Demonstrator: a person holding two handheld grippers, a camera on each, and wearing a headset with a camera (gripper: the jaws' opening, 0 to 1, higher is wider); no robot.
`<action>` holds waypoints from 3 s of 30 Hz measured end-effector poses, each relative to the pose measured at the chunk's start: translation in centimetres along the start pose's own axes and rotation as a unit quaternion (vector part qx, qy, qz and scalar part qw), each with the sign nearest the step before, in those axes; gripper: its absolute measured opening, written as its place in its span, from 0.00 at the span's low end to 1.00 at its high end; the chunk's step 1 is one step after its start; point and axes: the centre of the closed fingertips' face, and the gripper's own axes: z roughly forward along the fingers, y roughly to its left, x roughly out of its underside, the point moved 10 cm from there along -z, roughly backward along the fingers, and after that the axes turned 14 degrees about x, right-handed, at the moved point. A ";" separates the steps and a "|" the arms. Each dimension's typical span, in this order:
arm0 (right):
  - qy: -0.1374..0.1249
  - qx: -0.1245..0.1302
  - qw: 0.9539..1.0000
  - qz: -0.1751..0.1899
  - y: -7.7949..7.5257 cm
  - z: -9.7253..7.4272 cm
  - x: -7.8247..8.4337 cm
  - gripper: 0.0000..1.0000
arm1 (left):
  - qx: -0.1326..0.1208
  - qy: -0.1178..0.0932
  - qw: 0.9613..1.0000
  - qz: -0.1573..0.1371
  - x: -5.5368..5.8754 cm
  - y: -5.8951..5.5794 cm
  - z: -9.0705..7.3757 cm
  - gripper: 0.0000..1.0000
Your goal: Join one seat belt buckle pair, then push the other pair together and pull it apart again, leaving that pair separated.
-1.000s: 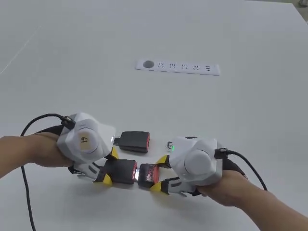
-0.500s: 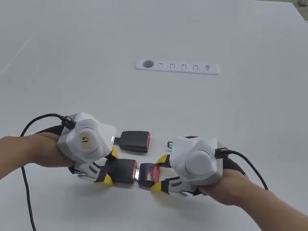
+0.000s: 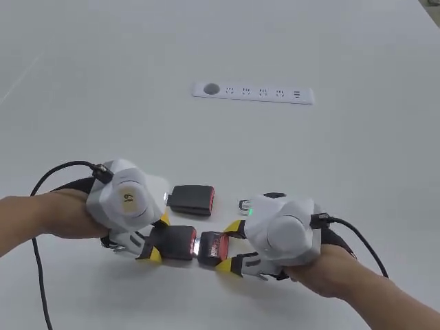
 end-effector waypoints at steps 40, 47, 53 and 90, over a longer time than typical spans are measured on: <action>0.008 0.011 1.000 -0.024 -0.4 -1.4 0.4 0.41 | -0.036 -0.013 0.999 -0.026 1.1 -1.3 -0.5 0.42; 0.007 0.024 1.000 -0.014 -1.1 -2.5 0.5 0.45 | -0.045 -0.021 0.998 -0.038 1.2 -1.5 -1.6 0.44; 0.005 0.040 0.999 -0.002 -1.6 -3.8 0.5 0.48 | -0.066 -0.035 0.996 -0.049 1.1 -1.0 -2.9 0.47; 0.036 0.095 0.995 -0.001 -7.6 -5.7 3.8 0.50 | -0.099 -0.064 0.992 -0.054 -1.4 3.4 -5.1 0.50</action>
